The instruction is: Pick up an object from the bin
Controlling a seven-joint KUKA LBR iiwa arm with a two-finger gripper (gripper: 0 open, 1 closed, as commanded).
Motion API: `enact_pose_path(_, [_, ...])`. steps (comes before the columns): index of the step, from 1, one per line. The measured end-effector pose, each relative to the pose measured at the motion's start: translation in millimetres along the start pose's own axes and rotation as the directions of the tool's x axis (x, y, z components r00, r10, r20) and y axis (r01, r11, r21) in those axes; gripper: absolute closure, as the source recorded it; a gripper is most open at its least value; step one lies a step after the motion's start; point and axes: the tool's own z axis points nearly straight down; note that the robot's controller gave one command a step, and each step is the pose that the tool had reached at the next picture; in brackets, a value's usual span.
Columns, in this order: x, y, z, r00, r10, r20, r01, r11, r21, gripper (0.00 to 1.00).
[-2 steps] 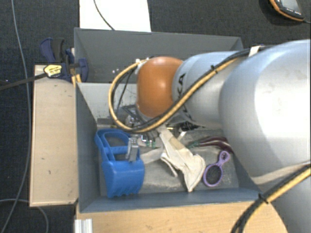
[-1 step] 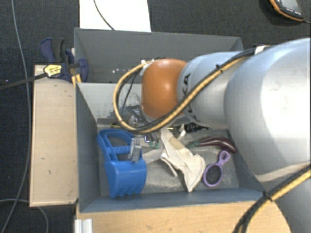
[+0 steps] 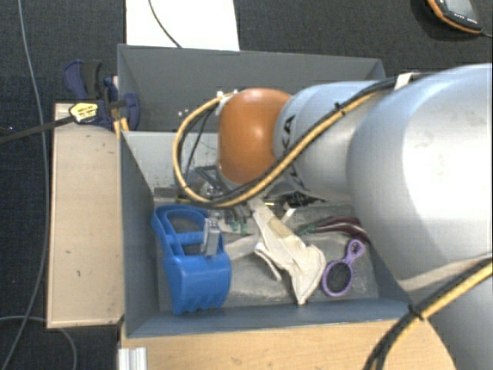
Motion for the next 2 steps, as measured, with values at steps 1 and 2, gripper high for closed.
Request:
enact_pose_path(1, [-0.9, -3.3, -1.8, 1.000, 0.028, -0.002, -0.028, 1.000, -0.003, 0.00])
enact_pose_path(2, [2.3, -3.4, -2.4, 0.998, 0.059, -0.003, -0.059, 0.998, -0.002, 0.00])
